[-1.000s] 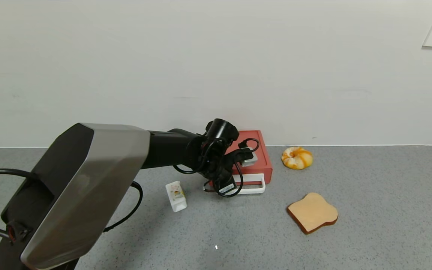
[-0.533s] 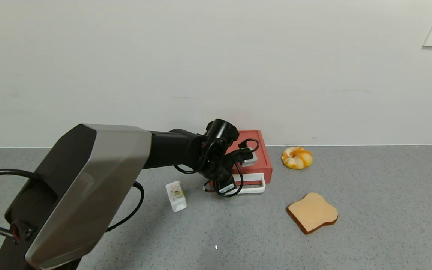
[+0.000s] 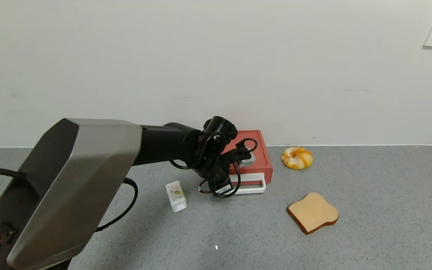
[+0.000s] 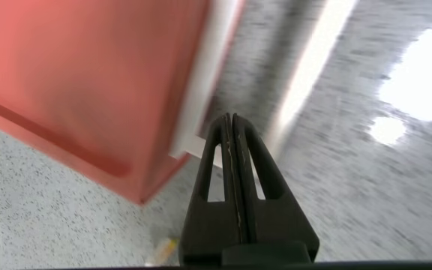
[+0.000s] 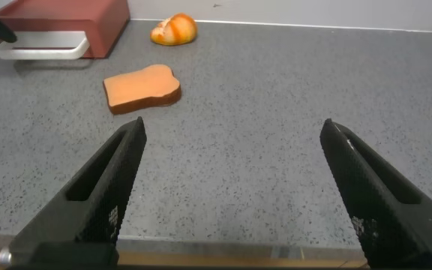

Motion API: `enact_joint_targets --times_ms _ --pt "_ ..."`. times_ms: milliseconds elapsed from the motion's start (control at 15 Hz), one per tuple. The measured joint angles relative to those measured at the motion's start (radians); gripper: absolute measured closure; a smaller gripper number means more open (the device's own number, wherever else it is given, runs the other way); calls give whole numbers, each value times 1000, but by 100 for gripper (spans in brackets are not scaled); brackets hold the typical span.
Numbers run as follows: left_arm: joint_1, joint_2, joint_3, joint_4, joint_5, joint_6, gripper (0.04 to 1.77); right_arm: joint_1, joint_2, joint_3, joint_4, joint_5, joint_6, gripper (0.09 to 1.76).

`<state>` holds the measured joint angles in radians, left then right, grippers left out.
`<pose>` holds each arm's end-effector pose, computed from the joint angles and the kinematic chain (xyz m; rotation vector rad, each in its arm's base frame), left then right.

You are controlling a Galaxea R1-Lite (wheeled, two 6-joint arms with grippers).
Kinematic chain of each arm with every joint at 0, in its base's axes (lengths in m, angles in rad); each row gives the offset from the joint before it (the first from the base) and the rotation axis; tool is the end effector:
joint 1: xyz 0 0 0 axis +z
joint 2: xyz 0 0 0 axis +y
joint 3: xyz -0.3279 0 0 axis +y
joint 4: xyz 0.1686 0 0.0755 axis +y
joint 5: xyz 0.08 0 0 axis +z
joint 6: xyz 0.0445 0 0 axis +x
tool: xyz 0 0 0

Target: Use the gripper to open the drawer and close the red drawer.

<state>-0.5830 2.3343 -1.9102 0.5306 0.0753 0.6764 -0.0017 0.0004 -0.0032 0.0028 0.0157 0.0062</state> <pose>0.4053 -0.2633 0.1348 0.9254 0.7313 -0.7717 -0.0350 0.0008 0.0761 0.0062 0.0000 0.0140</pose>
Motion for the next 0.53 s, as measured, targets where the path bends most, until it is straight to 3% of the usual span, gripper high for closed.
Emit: enact_joint_targets --times_ms 267,533 --pt "-24 -87 5 63 -12 -88 170 0 0 0 0 0 0 14" --pt "-27 -177 65 74 -12 -251 170 0 0 0 0 0 0 14"
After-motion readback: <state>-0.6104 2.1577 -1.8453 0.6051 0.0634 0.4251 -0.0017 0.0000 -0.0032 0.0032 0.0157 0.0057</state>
